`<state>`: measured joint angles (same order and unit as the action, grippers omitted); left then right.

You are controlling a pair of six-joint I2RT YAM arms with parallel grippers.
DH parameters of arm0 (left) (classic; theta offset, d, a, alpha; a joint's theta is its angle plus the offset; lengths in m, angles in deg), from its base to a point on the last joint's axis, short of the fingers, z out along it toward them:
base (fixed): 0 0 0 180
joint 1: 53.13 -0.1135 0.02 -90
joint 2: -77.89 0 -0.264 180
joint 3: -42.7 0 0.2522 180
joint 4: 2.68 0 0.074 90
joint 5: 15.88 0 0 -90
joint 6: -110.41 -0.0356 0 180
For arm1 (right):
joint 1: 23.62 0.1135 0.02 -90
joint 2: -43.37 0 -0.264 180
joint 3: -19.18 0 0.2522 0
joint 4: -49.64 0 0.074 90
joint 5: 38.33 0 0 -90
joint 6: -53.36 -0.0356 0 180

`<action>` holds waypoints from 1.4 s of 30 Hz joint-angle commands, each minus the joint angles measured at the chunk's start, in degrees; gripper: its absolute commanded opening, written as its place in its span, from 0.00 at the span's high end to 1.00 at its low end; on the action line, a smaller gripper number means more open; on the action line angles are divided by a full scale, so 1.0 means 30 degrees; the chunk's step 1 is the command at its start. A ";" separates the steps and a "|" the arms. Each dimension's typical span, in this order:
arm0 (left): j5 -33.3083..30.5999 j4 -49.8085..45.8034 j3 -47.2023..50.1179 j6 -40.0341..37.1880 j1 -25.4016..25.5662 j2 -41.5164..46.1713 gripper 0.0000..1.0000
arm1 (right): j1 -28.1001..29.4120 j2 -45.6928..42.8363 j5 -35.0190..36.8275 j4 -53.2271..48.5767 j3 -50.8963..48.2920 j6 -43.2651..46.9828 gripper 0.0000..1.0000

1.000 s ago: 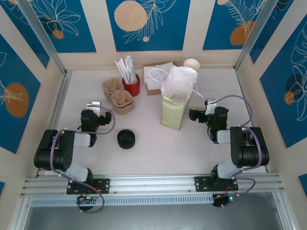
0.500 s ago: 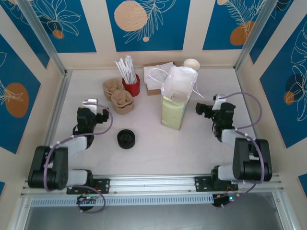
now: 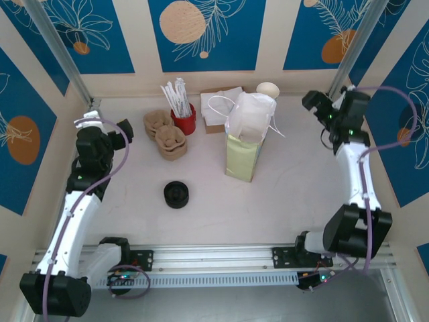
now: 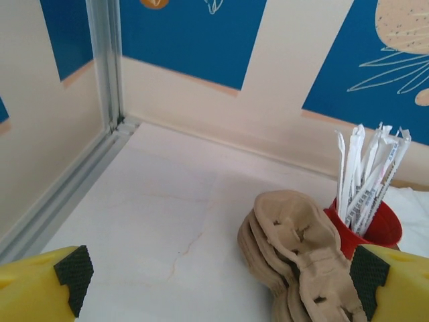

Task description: Pack the takeout coffee

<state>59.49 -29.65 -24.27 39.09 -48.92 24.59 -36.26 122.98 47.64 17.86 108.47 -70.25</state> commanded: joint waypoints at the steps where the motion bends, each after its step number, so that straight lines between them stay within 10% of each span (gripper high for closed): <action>1: 0.0731 -0.4267 -0.1408 0.1304 0.0034 0.0230 0.00 | 0.0854 0.2252 -0.2909 -0.5591 0.3387 -0.0545 0.04; 19: 0.5158 -0.8746 -0.4697 0.0981 0.0029 0.0678 0.00 | 0.3905 1.3132 0.0930 -1.3342 1.7851 -0.0807 0.46; 42: 0.6313 -0.7993 -0.4531 0.0922 0.0059 0.1713 0.00 | 0.4212 1.6373 0.1852 -1.3798 2.1165 -0.0781 0.60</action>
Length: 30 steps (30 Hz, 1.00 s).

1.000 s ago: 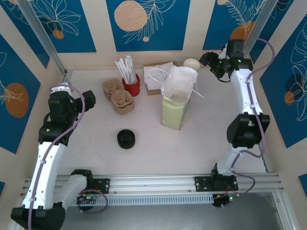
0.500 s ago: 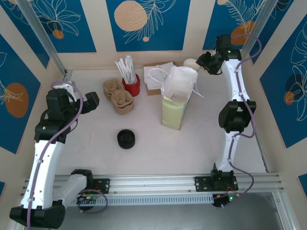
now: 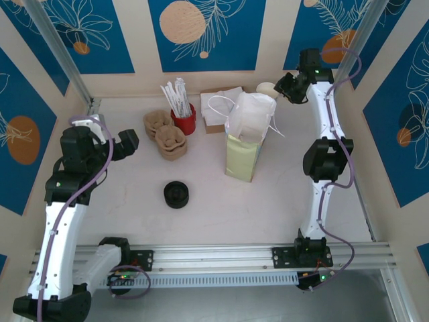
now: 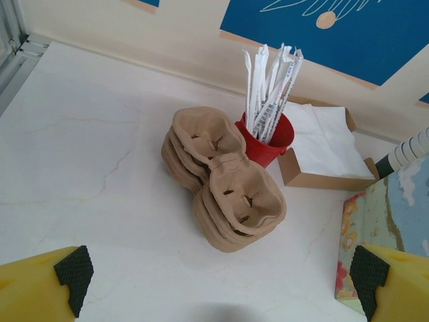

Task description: Pack the takeout coffee

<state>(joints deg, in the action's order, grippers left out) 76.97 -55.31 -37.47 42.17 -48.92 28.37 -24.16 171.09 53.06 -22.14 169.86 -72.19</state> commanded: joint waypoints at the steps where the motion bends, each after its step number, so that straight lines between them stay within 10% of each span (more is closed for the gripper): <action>1: 0.0485 0.0636 -0.0053 -0.0104 0.0062 0.0549 0.00 | 0.0178 0.0427 -0.0014 -0.0469 0.0729 -0.0103 0.62; 30: 0.0426 0.1063 0.0590 0.0276 0.0062 0.0648 0.00 | 0.0265 0.0974 -0.0283 -0.0614 0.1467 0.0278 0.82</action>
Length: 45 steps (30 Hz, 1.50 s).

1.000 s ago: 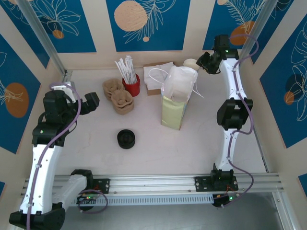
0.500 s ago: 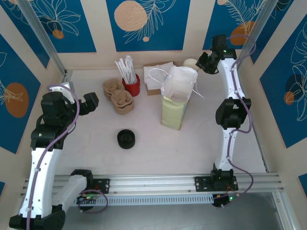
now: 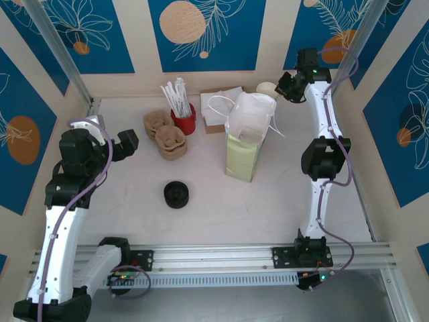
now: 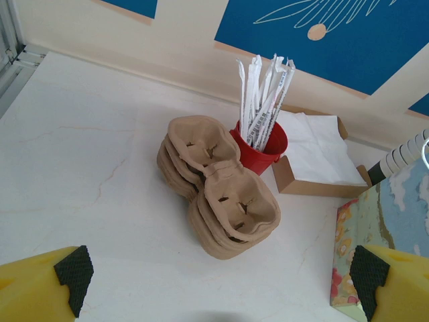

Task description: Pack the takeout coffee

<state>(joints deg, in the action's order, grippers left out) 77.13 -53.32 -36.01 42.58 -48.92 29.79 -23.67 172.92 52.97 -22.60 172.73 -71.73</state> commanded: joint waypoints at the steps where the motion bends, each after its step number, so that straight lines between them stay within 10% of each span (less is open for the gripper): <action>1: 0.0353 0.0404 0.0107 0.0127 0.0060 0.0181 0.00 | 0.0110 0.0356 -0.0235 -0.0458 0.0514 0.0101 0.80; 24: 0.0258 0.0283 -0.0323 0.0204 0.0053 0.0153 0.00 | 0.0018 0.0375 -0.0840 -0.1738 0.3468 0.0402 0.95; 45: 0.0683 0.0517 0.0085 0.0372 0.0058 0.0005 0.00 | -0.1319 -0.6677 -0.1711 -0.2009 0.2637 0.0429 0.97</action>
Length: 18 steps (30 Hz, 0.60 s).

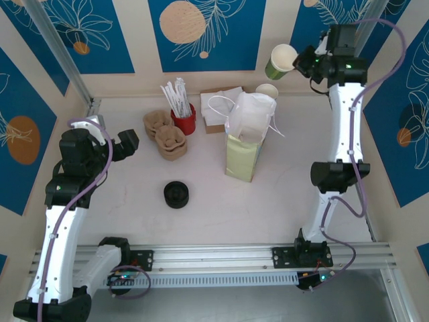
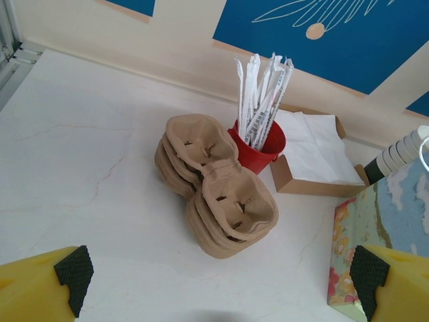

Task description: Pack the takeout coffee

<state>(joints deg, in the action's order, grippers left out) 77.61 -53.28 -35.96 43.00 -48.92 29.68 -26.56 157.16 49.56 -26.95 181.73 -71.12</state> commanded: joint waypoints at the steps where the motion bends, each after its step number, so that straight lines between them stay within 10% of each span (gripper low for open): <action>1: 0.0522 0.0474 0.0085 0.0193 0.0055 0.0043 0.00 | -0.0514 -0.2144 -0.0615 -0.0493 -0.0954 0.0173 0.97; 18: 0.2358 0.1478 0.3014 0.1513 0.0147 -0.0384 0.00 | -0.3845 -1.5973 0.1023 0.1558 -2.0532 0.0549 1.00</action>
<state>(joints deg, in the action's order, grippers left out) 81.76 -50.96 -28.64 45.95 -48.92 29.16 -37.42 113.45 52.21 -23.47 125.89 -70.03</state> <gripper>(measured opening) 0.997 0.061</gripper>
